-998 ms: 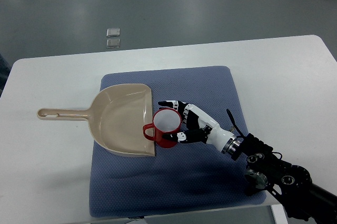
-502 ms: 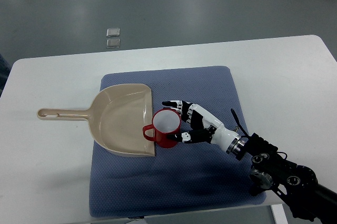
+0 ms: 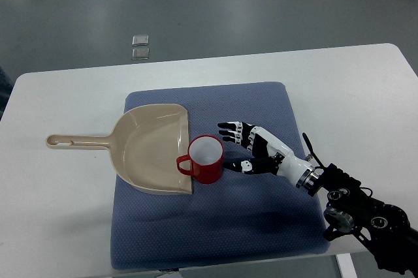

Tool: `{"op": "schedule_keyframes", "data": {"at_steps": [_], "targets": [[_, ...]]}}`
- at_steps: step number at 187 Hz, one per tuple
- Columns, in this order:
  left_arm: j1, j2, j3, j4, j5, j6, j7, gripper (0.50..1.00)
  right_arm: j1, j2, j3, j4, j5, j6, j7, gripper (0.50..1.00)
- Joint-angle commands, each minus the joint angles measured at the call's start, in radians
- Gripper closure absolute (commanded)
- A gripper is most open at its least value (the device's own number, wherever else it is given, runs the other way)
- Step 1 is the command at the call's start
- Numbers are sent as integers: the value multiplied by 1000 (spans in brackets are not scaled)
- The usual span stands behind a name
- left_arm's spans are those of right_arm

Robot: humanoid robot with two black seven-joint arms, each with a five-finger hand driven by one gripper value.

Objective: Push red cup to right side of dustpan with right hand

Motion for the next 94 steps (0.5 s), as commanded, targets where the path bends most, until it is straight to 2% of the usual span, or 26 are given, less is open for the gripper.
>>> {"op": "schedule_keyframes", "data": {"at_steps": [1,94], "targets": [[0,0,0,0,0,0,0,500,-2,-17,3,0,1,0,0,587],[1,0,0,0,0,0,0,500,27,-99,55,-6,47,27,0,587]]}}
